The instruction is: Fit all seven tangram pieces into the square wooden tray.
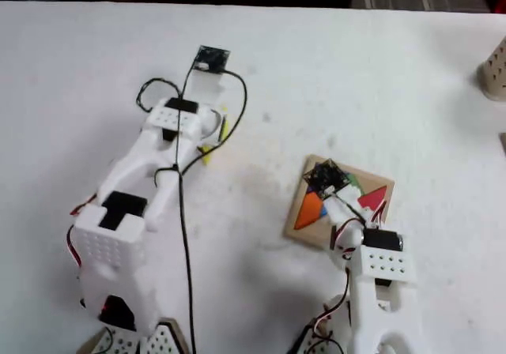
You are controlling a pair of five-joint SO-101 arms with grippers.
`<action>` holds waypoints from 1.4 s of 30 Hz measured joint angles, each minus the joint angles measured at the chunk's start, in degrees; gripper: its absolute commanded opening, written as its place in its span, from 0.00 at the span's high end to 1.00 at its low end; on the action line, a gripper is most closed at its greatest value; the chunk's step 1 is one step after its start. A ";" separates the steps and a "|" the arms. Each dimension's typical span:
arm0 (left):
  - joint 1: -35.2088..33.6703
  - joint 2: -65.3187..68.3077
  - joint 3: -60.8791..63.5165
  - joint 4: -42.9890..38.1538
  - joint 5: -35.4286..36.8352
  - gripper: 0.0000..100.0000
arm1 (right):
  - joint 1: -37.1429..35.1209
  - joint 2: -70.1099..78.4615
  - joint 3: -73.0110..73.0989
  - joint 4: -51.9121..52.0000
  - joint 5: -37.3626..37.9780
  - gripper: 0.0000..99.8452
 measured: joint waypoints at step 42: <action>-10.55 12.84 -16.53 5.71 -14.86 0.68 | 0.00 0.00 0.00 0.00 0.00 0.98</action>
